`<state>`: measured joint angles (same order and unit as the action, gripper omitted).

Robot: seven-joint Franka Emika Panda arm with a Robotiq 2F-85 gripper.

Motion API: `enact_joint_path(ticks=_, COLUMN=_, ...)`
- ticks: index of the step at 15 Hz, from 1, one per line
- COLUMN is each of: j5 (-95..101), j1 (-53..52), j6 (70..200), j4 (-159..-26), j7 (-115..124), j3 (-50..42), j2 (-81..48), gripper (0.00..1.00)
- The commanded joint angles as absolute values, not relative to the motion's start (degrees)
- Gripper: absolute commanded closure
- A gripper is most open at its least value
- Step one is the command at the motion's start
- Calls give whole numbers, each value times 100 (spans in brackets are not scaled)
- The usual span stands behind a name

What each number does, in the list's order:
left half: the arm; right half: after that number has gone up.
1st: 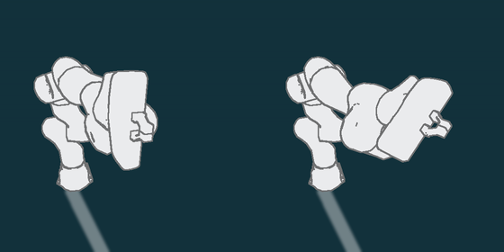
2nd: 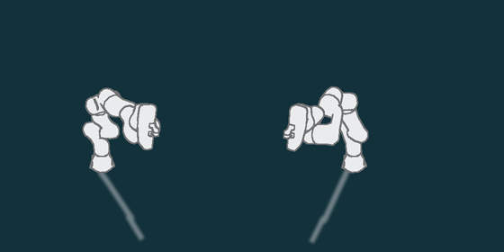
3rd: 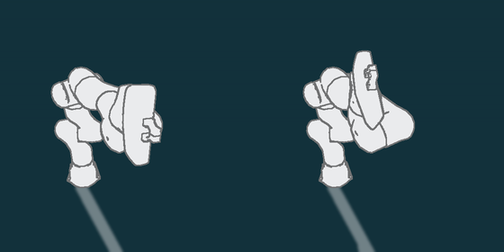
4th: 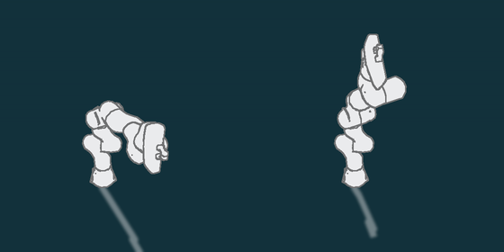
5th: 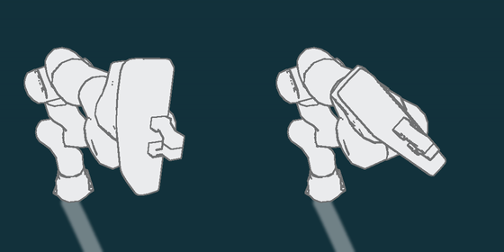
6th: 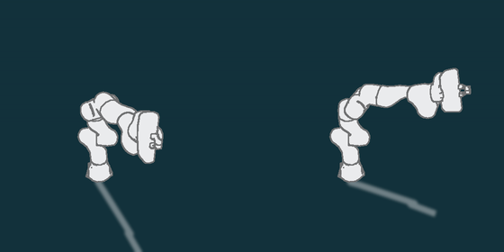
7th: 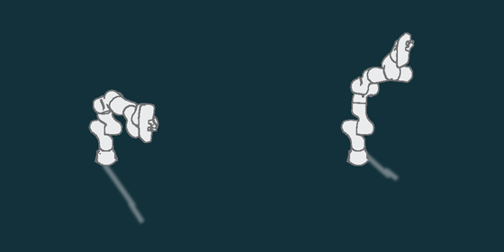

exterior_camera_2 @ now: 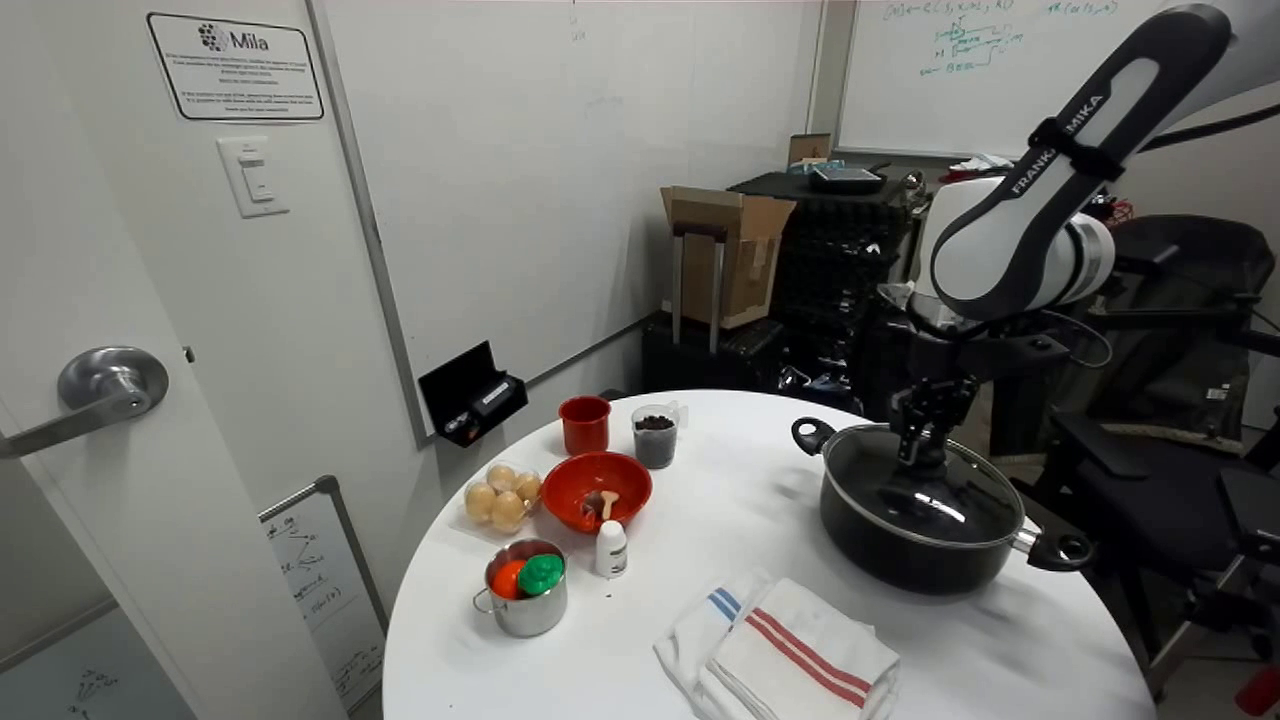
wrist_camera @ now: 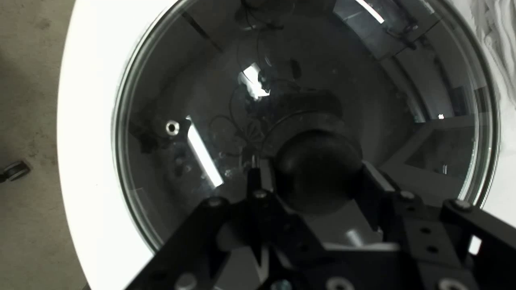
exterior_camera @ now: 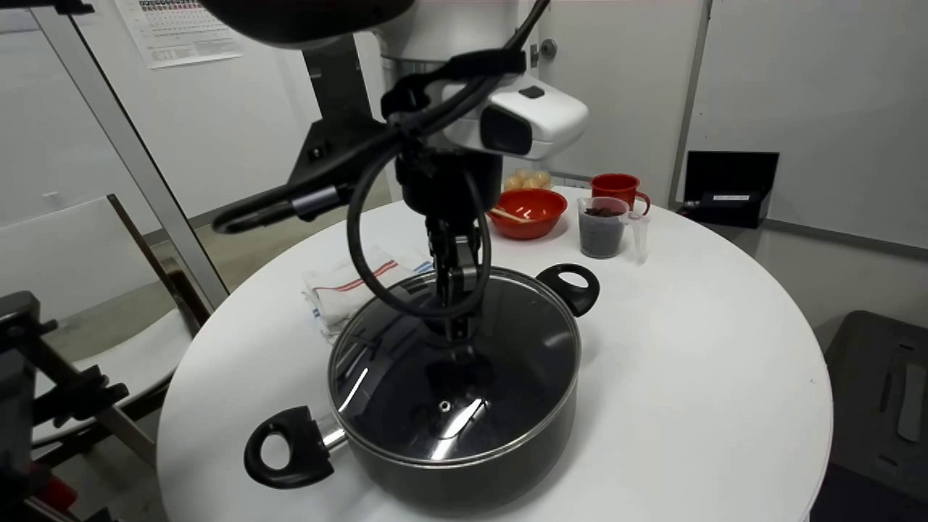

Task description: Cover the pot with the lid

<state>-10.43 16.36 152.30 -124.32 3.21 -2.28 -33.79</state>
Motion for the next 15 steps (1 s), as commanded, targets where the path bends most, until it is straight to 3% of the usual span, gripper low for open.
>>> enact_joint_path(ticks=1, j5=-1100, j1=1550, j6=15114, j4=-12474, j7=279, j3=-381, j2=-3302, gripper=74)
enact_joint_path(ticks=15, j5=-942, j1=1243, j6=14943, j4=-12499, j7=450, j3=-707, j2=-3242, gripper=74)
